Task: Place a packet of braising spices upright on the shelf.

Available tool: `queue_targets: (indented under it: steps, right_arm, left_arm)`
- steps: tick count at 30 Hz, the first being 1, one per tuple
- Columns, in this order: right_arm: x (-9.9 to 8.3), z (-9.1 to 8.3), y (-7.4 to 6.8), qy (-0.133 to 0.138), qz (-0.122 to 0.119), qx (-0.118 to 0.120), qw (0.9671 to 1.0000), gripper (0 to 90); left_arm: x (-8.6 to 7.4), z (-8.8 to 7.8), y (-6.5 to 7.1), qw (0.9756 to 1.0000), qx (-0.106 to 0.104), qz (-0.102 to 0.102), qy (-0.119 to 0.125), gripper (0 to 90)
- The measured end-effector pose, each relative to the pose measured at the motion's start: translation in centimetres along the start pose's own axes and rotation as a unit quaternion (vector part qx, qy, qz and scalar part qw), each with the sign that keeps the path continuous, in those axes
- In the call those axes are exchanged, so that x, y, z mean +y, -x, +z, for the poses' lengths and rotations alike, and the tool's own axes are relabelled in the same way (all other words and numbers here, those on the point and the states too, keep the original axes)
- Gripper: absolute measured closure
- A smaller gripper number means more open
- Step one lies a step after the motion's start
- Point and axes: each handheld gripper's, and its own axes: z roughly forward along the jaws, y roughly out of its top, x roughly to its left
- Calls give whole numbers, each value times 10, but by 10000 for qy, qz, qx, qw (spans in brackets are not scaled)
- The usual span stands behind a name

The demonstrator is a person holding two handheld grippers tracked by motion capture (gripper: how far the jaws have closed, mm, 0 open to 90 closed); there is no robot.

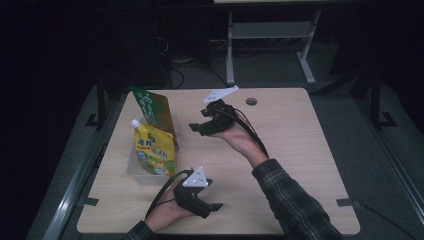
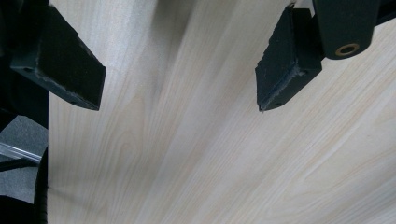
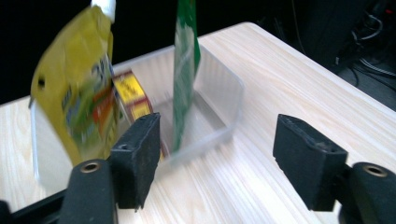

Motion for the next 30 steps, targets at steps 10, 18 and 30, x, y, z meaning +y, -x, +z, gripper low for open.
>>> queue_targets:
  steps: [10,18,30]
  right_arm:
    - [-54,-44,9,-136,108,-417,9990,252]
    - [-100,-70,8,-214,205,-619,9976,197]
    - [-169,-97,-7,-541,602,-823,9933,199]
  left_arm:
    - [0,-4,-2,10000,9,-31,-2,133]
    - [-1,-7,-6,9999,87,-35,47,128]
    - [-10,-9,-9,10000,61,-49,5,130]
